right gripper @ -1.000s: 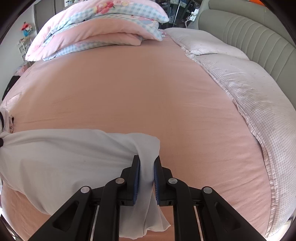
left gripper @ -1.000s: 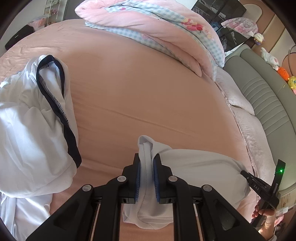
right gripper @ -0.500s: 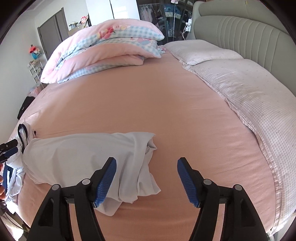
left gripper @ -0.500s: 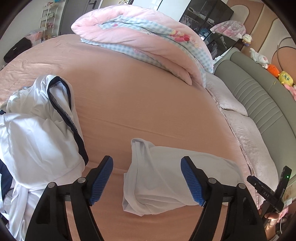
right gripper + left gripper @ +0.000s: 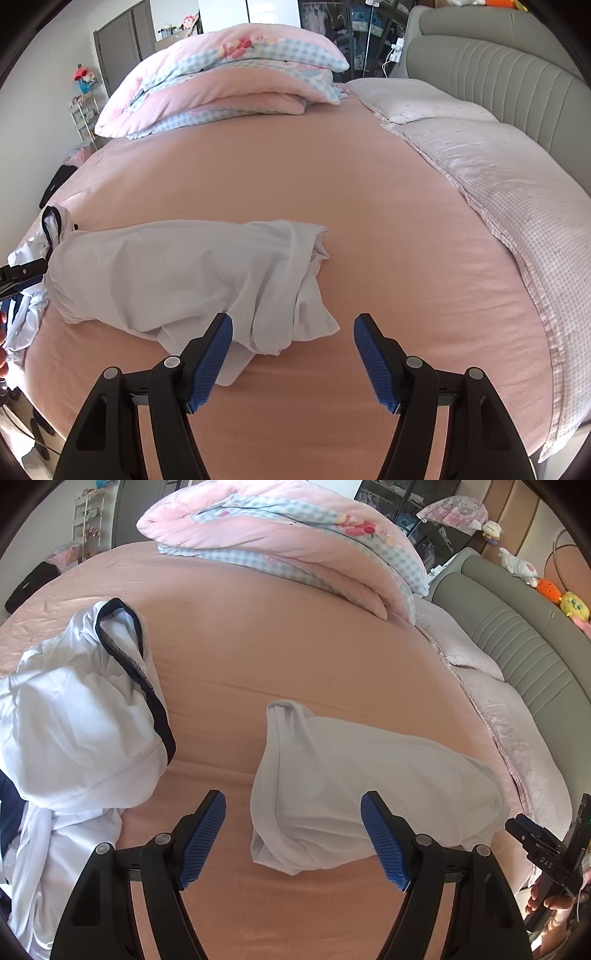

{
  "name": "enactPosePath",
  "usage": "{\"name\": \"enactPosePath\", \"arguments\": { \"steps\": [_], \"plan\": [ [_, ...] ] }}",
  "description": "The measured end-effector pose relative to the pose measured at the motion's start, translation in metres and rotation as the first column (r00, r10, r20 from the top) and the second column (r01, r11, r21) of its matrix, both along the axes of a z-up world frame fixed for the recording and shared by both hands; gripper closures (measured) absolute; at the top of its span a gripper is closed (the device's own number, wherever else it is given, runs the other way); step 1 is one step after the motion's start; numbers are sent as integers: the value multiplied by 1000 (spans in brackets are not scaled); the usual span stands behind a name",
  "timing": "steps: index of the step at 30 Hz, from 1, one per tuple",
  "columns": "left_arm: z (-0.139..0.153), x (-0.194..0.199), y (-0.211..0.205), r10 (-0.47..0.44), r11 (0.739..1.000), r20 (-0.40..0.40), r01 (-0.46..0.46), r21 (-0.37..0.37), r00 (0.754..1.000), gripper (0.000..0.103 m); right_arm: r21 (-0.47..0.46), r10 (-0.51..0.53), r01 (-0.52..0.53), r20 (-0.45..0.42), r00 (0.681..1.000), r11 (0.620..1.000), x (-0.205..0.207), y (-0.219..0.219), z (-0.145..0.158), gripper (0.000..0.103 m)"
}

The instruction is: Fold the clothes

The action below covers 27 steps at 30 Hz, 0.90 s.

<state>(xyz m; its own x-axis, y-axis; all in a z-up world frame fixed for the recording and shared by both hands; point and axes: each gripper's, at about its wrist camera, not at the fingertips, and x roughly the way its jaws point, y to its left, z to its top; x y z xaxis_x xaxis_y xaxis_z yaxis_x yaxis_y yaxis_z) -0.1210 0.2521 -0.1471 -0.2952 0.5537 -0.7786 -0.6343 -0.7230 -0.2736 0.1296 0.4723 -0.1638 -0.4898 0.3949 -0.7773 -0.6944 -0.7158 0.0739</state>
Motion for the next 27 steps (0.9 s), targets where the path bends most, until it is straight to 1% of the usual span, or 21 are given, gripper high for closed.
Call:
{"name": "enactPosePath", "arguments": {
  "steps": [3,5,7,10,13,16,19,21,24,25,26,27],
  "plan": [
    [-6,7,3,-12,999,-22,12,-30,1000,28,5,-3,3,10,1000,1000,8,-5,-6,35],
    [-9,12,4,-21,999,-36,19,-51,999,28,17,-3,3,37,999,1000,10,-7,-11,35],
    [-13,17,6,-30,997,-50,26,-71,998,28,52,7,-11,66,998,999,9,-11,-15,35],
    [-19,25,9,-44,994,-71,36,-102,996,28,84,38,-46,85,996,995,3,-18,-18,35],
    [-24,32,11,-58,990,-92,46,-132,994,28,87,51,-58,73,996,995,-3,-22,-21,35],
    [-28,35,18,-70,986,-115,51,-156,991,28,73,36,-40,52,998,997,-8,-18,-24,35],
    [-31,36,25,-86,983,-131,63,-170,988,28,90,26,-31,57,998,995,-14,-16,-26,35],
    [-34,37,28,-98,981,-135,73,-179,986,28,104,22,-29,65,998,994,-18,-15,-27,35],
    [-39,38,34,-112,978,-132,86,-188,985,28,84,28,-31,38,999,996,-23,-13,-29,36],
    [-41,39,36,-114,977,-130,88,-192,985,28,88,32,-36,37,999,995,-26,-14,-30,39],
    [-42,39,38,-116,977,-134,88,-196,984,29,100,35,-40,51,998,994,-29,-16,-30,48],
    [-43,41,39,-115,976,-145,85,-199,983,31,113,37,-45,67,997,993,-33,-17,-31,52]
  ]
}}
